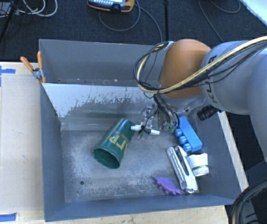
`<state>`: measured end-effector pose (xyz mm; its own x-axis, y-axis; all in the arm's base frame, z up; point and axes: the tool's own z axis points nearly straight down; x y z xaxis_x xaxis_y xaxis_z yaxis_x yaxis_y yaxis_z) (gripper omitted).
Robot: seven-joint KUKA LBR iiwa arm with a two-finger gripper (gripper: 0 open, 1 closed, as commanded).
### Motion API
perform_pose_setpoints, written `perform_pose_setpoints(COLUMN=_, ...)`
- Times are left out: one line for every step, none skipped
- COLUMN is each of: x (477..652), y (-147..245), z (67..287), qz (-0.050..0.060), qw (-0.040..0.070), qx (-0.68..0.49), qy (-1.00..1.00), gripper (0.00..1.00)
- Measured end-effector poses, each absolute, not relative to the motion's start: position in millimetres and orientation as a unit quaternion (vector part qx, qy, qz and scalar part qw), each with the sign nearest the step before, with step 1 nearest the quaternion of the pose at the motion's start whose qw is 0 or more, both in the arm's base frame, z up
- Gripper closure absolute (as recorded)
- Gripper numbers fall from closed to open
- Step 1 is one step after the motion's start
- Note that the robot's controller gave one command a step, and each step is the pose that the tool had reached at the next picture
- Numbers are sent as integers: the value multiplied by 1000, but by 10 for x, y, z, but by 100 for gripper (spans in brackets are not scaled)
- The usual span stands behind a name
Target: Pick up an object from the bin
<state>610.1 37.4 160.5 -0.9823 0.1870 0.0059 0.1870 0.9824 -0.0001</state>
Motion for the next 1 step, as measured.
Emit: perform_pose_setpoints(x=6049, y=329, z=2191, qz=0, qw=6, qx=-103, qy=-995, gripper=100)
